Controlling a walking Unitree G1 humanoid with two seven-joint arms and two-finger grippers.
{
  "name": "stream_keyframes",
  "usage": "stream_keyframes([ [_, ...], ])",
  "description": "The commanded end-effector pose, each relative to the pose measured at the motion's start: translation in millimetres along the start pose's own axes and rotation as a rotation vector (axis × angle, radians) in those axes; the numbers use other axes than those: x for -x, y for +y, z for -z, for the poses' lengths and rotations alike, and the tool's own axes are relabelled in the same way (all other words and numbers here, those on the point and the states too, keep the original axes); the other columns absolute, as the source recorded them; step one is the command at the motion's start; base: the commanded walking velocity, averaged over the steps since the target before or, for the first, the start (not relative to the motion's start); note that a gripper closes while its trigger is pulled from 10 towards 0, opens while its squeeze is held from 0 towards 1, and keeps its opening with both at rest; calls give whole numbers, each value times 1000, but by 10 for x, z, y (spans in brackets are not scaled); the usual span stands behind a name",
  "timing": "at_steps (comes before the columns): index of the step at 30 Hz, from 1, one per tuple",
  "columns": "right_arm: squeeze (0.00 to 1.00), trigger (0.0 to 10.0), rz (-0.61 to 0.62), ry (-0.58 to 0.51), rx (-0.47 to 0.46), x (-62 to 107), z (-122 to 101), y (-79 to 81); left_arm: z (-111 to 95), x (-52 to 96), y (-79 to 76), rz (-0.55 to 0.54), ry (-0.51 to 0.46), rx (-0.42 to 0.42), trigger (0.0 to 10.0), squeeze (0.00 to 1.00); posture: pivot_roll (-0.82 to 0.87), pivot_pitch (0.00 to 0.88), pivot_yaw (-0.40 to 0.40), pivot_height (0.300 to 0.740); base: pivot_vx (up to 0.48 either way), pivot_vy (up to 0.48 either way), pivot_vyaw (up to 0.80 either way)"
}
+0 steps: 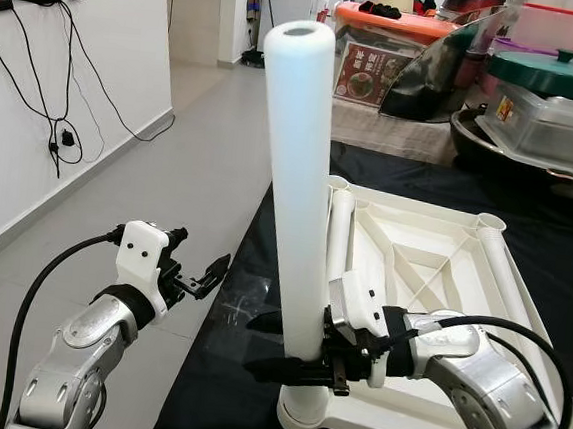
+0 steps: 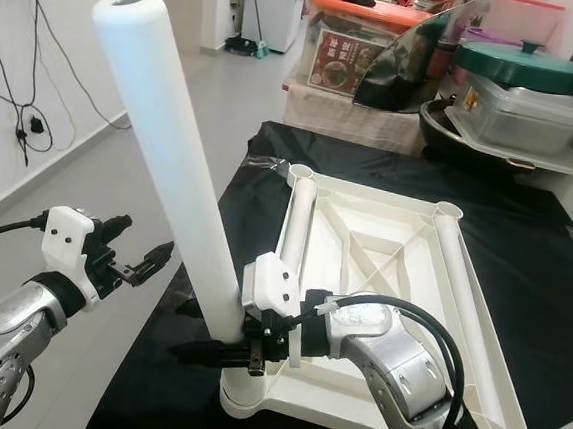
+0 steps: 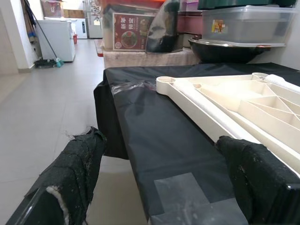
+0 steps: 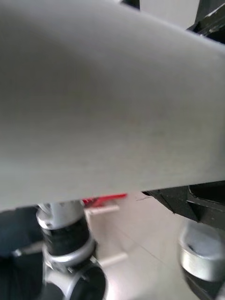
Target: Building children table
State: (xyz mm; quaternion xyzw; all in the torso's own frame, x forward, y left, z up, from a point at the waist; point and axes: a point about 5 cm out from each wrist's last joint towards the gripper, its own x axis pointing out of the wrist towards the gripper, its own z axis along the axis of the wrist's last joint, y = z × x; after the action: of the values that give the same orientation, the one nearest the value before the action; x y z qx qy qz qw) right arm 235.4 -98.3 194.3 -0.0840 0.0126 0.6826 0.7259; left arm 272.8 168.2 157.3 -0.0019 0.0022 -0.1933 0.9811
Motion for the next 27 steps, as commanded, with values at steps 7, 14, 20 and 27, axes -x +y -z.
stream_keyframes([
  [7,0,0,189,-27,-124,23,199,-66,11,-23,10,-3,2,19,10000,0,118,0,-76,740,0,0,0],
  [14,0,0,457,-53,-203,57,370,-71,28,-41,12,0,10,20,10000,0,110,0,-66,740,0,0,0],
  [20,0,0,816,-21,-139,166,405,-177,25,-39,36,-6,11,14,10000,0,107,0,-65,740,0,0,0],
  [27,0,0,1272,98,-131,400,519,-266,35,-43,57,-14,14,13,10000,0,97,0,-60,740,0,0,0],
])
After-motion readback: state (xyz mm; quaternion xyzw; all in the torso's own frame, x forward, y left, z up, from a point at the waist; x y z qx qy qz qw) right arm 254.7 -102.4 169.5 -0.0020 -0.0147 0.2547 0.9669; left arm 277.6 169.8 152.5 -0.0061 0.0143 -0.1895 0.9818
